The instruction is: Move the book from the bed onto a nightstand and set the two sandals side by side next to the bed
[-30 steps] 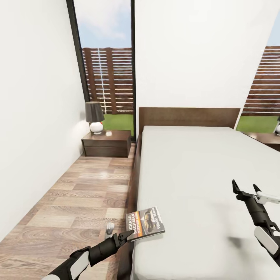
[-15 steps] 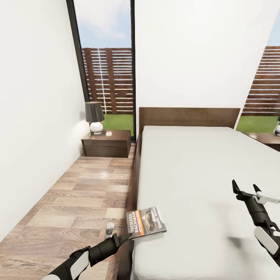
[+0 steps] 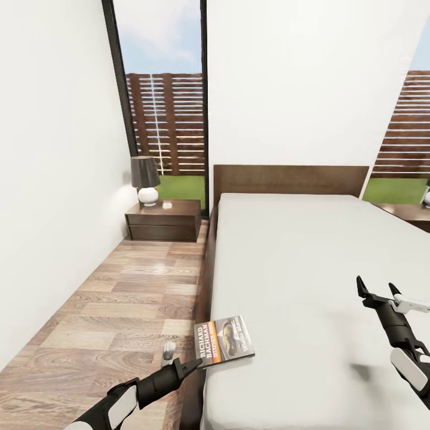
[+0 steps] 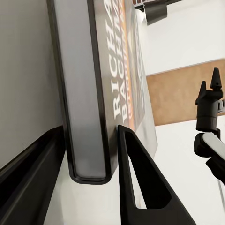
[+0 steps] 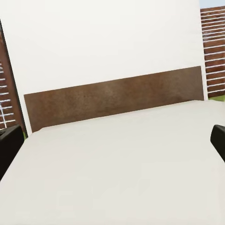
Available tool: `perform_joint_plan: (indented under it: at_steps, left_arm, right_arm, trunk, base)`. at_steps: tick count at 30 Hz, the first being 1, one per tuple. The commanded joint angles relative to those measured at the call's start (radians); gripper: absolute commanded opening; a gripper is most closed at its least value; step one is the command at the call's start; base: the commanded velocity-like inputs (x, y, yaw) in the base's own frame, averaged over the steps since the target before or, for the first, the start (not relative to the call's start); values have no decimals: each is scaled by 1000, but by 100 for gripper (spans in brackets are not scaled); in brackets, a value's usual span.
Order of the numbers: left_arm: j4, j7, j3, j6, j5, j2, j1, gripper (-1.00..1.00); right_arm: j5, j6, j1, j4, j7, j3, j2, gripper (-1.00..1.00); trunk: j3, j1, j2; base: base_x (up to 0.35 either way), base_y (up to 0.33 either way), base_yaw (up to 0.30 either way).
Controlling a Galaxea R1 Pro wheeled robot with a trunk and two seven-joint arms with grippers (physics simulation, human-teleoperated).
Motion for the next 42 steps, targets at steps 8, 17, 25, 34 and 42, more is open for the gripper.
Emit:
perform_joint_plan:
  at_steps: [8,17,25,34,42]
  left_arm:
    - [0,-2,-7,9,8,0,-1,-100]
    - [-1,-2,-8,8,7,0,-1,-100]
    - [-2,-2,-8,8,7,0,-1,-100]
    - [-2,-3,-8,8,7,0,-1,-100]
    - [-2,-2,-7,8,7,0,-1,-100]
  right_arm:
    - [-11,-4,-1,1,4,7,-1,100]
    - [-11,-4,-1,1,4,7,-1,100]
    - [-11,-4,-1,1,4,7,-1,100]
    - [-11,-4,-1,1,4,7,-1,100]
    - [-11,-4,-1,0,5,7,-1,100]
  trunk:
    - [5,-8,14]
    - [33,-42,77]
    - [59,-73,133]
    - [87,-108,196]
    - [112,-138,252]
  base:
    - [0,0,0]
    - [0,0,0]
    - [0,0,0]
    - [0,0,0]
    - [0,0,0]
